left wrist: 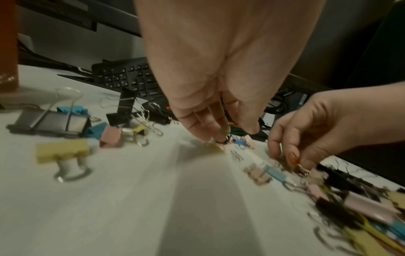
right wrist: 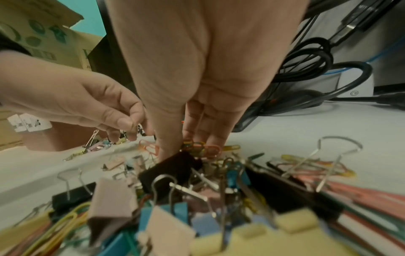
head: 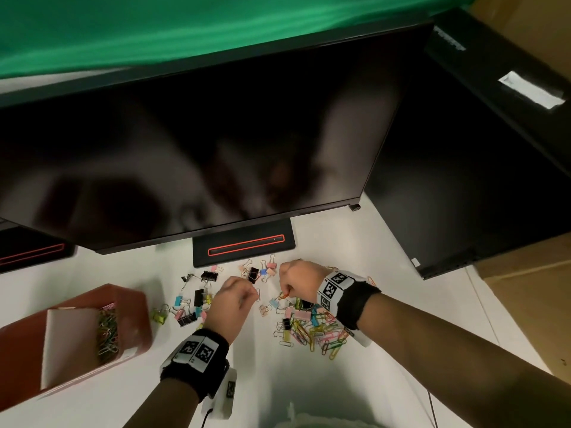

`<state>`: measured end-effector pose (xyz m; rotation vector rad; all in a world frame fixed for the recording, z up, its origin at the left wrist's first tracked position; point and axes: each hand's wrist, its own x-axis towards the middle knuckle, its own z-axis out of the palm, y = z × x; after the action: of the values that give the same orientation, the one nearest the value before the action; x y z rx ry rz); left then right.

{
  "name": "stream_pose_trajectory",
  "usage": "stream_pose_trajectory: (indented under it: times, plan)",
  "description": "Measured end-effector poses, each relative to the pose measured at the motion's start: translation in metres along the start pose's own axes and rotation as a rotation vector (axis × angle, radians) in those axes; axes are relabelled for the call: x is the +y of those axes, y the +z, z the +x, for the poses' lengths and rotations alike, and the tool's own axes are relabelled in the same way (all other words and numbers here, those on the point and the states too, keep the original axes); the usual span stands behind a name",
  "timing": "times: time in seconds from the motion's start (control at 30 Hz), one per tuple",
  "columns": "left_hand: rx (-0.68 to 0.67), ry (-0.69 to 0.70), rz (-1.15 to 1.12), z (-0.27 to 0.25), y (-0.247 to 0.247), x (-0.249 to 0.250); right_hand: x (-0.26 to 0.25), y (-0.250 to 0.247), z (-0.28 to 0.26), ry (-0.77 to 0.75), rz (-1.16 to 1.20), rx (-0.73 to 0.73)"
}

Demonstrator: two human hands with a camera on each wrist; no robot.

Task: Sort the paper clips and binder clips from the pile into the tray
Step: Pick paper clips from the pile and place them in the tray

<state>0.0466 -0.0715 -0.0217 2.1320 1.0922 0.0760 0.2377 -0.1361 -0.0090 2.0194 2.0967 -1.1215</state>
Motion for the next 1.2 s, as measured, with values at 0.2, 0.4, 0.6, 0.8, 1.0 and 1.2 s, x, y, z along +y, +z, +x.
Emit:
stream_pose_trajectory:
  times: [0.2, 0.4, 0.6, 0.8, 1.0, 1.2]
  plan:
    - [0.035, -0.137, -0.004, 0.007, 0.023, 0.004, -0.001, 0.007, -0.001, 0.081, -0.003, -0.017]
    - [0.037, -0.165, -0.021, 0.009, 0.020, 0.004, -0.001, 0.004, -0.002, 0.120, 0.000, -0.028]
    - [0.117, -0.139, -0.089, 0.007, 0.001, 0.005, 0.028, -0.027, -0.020, 0.161, 0.178, 0.199]
    - [0.116, -0.258, -0.106, 0.004, -0.006, -0.008, 0.060, -0.029, -0.027, 0.323, 0.155, 0.198]
    - [0.098, -0.284, -0.136, 0.003, 0.010, 0.001, 0.054, -0.019, -0.021, 0.386, 0.094, 0.075]
    - [0.032, -0.236, 0.081, 0.009, 0.019, 0.002, 0.048, -0.010, -0.010, 0.488, 0.019, -0.013]
